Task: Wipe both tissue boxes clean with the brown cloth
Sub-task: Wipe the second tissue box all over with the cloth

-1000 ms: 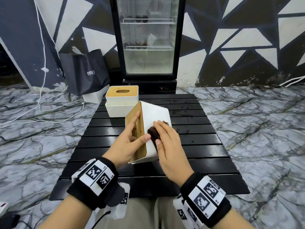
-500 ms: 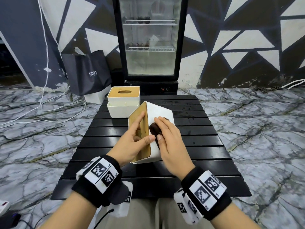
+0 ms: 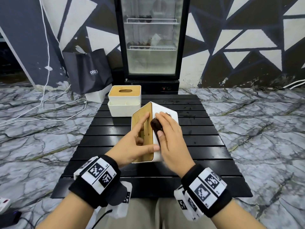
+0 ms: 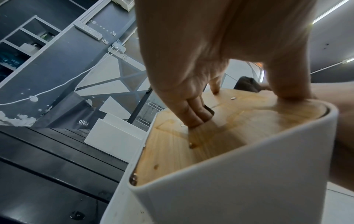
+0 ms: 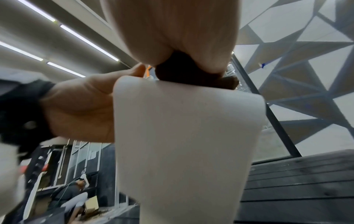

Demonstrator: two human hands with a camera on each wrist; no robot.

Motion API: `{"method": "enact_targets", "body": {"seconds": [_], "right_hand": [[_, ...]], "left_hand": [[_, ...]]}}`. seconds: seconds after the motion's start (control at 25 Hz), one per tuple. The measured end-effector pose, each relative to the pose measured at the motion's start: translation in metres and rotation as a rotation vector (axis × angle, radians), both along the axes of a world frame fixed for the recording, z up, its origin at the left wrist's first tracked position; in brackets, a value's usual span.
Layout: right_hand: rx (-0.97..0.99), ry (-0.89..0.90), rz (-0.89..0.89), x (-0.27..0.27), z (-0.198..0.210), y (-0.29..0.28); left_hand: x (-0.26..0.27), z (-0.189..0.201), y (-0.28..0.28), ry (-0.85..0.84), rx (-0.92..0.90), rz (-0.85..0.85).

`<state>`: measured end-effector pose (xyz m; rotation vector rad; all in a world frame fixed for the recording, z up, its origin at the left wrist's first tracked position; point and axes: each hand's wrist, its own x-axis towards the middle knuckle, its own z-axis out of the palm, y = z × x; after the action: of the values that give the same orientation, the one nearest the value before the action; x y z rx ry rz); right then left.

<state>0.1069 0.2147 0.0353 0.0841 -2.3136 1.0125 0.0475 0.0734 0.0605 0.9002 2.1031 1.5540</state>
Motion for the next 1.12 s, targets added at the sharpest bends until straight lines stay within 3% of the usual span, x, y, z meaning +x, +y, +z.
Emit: {"method": "enact_targets", "body": {"seconds": [0.56,1.12], "right_hand": [[0.026,-0.060,0.021,-0.029,0.028,0.016],[0.004,-0.143,-0.051,-0.024,0.016,0.027]], "left_hand": [[-0.004,-0.004,-0.001,-0.051,0.025,-0.051],[-0.014,-0.003,0.001,-0.055,0.005,-0.013]]}}
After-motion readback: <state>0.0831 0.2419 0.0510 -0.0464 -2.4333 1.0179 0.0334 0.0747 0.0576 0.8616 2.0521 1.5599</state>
